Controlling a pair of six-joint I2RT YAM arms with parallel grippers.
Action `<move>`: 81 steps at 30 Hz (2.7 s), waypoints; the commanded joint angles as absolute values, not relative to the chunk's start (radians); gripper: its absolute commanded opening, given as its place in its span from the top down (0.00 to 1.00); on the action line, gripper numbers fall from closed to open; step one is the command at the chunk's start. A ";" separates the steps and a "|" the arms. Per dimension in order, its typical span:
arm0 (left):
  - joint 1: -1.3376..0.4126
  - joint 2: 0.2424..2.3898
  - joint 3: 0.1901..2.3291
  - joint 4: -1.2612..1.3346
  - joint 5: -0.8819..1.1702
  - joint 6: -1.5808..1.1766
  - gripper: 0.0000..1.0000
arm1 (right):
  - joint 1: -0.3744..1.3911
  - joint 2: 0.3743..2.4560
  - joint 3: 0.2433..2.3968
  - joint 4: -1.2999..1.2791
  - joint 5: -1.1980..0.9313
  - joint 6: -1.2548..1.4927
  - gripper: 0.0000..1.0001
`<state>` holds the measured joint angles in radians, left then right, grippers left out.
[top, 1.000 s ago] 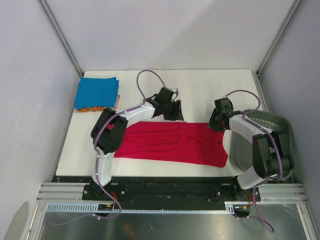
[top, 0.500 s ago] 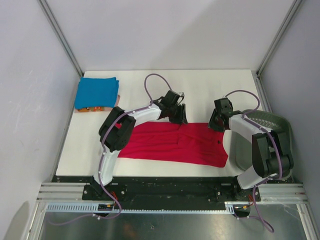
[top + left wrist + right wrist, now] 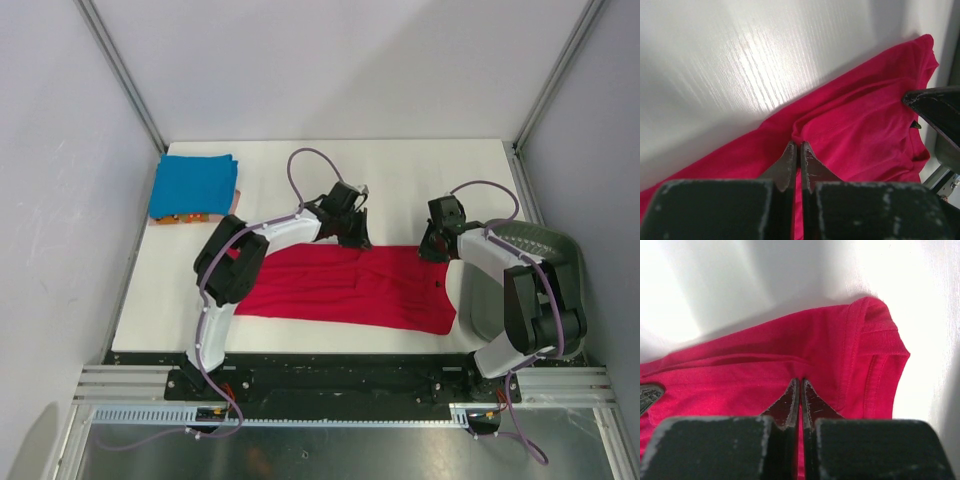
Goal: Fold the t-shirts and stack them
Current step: Fold the other side of the tshirt into a rectangle
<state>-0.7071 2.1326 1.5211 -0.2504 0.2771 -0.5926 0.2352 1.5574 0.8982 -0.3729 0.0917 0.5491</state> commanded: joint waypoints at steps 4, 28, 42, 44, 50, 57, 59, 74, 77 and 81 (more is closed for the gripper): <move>-0.719 1.999 1.457 -0.213 0.297 -0.594 1.00 | 0.241 1.457 0.934 -0.403 0.084 0.547 1.00; -0.763 1.771 1.185 -0.181 0.303 -0.607 1.00 | 0.372 1.161 0.908 -0.633 0.059 0.606 1.00; -0.809 1.805 1.134 -0.176 0.297 -0.609 0.93 | 0.416 1.118 0.723 -0.602 0.068 0.653 1.00; -0.813 1.819 1.131 -0.174 0.297 -0.611 0.92 | 0.417 1.126 0.688 -0.577 0.061 0.659 1.00; -0.815 1.830 1.126 -0.172 0.288 -0.610 0.89 | 0.418 1.142 0.641 -0.543 0.047 0.661 1.00; -0.815 1.844 1.123 -0.172 0.263 -0.621 0.88 | 0.424 1.138 0.614 -0.521 0.018 0.667 1.00; -0.815 1.844 1.121 -0.173 0.246 -0.625 0.89 | 0.427 1.142 0.603 -0.504 -0.002 0.672 1.00; -0.809 1.855 1.125 -0.174 0.228 -0.623 0.89 | 0.463 1.175 0.583 -0.480 -0.009 0.693 0.96; -0.807 1.853 1.129 -0.174 0.234 -0.613 0.87 | 0.465 1.165 0.583 -0.519 0.027 0.692 0.85; -0.796 1.842 1.123 -0.174 0.245 -0.610 0.72 | 0.465 1.103 0.586 -0.572 0.029 0.703 0.59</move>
